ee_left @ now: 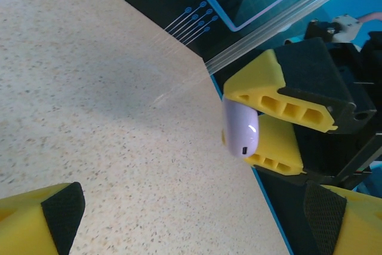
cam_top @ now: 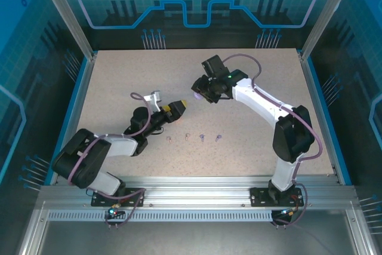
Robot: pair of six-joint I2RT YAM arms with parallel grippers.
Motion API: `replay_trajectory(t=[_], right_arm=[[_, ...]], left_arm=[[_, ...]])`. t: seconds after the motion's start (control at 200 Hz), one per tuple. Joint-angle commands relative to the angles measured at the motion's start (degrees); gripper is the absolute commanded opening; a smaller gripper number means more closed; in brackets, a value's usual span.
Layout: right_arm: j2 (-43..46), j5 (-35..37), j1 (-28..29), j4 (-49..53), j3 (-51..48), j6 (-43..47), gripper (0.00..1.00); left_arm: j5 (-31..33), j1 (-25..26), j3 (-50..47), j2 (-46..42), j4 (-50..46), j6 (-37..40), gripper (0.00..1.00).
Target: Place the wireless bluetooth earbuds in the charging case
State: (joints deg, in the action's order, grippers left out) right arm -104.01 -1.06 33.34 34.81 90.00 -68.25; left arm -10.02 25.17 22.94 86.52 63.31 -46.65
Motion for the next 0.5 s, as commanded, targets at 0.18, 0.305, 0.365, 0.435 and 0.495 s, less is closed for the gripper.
replay_trajectory(t=[0.18, 0.305, 0.365, 0.435, 0.495], right_arm=[[2.21, -0.79, 1.24, -1.89, -0.62, -5.71, 0.46], [2.21, -0.82, 1.77, -2.28, -0.70, -5.99, 0.46], [2.22, -0.79, 2.03, -2.41, -0.79, -6.26, 0.46], [2.37, -0.80, 2.25, -2.72, -0.87, -6.33, 0.46], [2.45, -0.72, 2.43, -2.72, -0.86, -6.40, 0.46]], left_arm=[[4.26, 3.98, 2.51, 5.43, 11.53, 1.85, 0.98], [4.74, 4.38, 3.40, 7.04, 12.26, 2.02, 0.94], [4.67, 4.53, 4.06, 7.89, 12.59, 1.85, 0.92], [4.70, 4.69, 4.78, 9.26, 13.47, 1.50, 0.89], [4.75, 4.71, 5.42, 10.44, 14.41, 0.98, 0.86]])
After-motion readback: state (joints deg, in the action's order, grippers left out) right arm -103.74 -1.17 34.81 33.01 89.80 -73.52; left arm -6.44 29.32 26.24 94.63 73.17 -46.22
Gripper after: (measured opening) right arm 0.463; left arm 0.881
